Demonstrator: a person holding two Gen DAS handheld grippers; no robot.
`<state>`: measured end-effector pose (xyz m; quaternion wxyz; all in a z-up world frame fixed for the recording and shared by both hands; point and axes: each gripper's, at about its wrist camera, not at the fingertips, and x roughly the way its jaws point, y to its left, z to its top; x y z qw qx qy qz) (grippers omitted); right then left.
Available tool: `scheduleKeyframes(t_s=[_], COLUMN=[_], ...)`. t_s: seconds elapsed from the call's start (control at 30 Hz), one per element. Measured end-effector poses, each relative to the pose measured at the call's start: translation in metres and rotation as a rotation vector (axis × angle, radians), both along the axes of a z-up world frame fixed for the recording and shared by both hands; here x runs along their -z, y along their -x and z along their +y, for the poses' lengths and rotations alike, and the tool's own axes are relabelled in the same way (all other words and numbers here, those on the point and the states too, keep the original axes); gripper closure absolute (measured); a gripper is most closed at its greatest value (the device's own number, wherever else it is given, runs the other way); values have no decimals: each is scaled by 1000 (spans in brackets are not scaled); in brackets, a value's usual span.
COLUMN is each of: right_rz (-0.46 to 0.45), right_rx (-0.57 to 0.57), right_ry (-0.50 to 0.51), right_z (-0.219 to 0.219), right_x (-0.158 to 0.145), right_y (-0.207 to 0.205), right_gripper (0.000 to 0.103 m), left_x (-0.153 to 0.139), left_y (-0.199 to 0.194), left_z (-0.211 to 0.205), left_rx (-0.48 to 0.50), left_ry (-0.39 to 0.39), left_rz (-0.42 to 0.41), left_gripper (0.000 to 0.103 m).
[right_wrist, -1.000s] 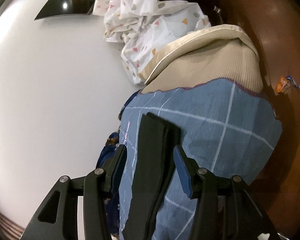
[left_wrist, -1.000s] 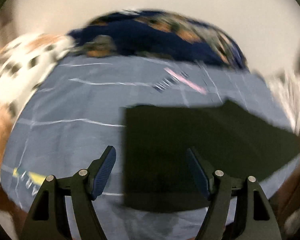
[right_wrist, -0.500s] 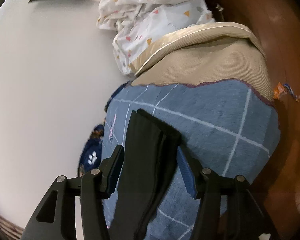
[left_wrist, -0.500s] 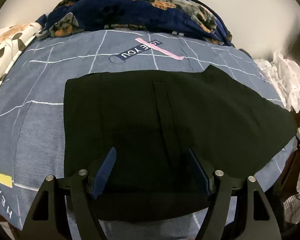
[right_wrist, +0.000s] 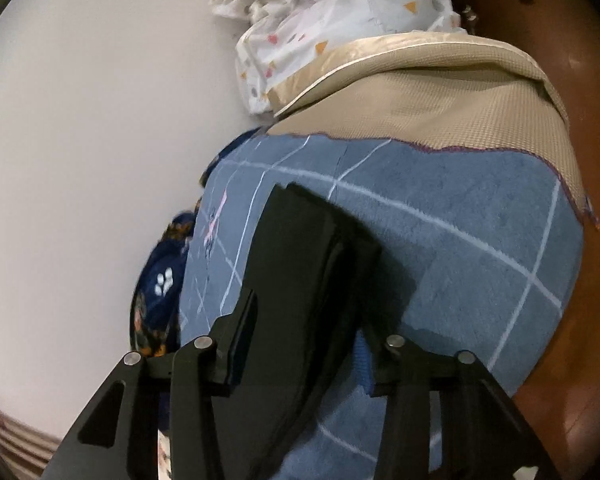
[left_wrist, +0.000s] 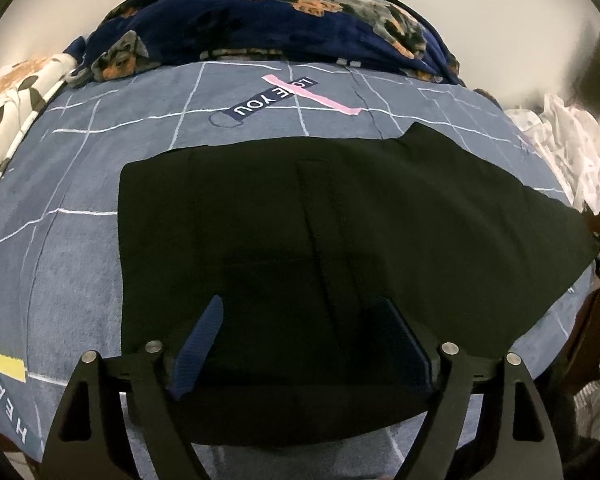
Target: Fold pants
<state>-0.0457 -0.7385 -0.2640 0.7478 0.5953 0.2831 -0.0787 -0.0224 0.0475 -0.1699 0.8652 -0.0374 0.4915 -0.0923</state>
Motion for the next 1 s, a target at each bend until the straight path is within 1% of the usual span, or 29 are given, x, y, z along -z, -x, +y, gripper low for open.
scheduleKeyframes(t_s=[0.03,0.07,0.13,0.17,0.27,0.33,0.5,0.63,0.73,0.8,0.9,1.0], right_rz=[34,37,63,62,7,-41,-155,-207,-222,-203,-173,-130], right_rx=[-2,-14,-45,-49,-36,-60,-166,-285,-379,-449,-546,-620], right_ry=[3,15,83,94,98,135,192,217,233,254,274,312], right_z=[-1,-2,2,4,10,20,66,118,160,195,236,271], right_x=[2,1,-8,-11,-23,-41,-88,-112,-117,-115,-101,-88], right_y=[-2,-3,-5,-5,3,2,-14,-29,-39,-47,-55,-60], right_gripper=[87,89,90,90,90,90,89,89,89,89,89,89], left_x=[0,0,0,0,0,0,-1,-2,-2,-2,-2,-2], left_y=[0,0,0,1,0,-1,-1,-1,0,0,1,2], left_z=[0,0,1,2,2,2,5,8,8,7,8,9], left_rx=[1,3,4,3,5,7,-5,-15,-14,-12,-8,-8], left_ry=[-1,0,10,15,20,21,51,76,73,67,66,76], left_rz=[-1,-2,-6,-7,-4,-2,2,4,1,-1,-3,-3], left_gripper=[20,20,19,18,17,17,17,17,17,17,17,17])
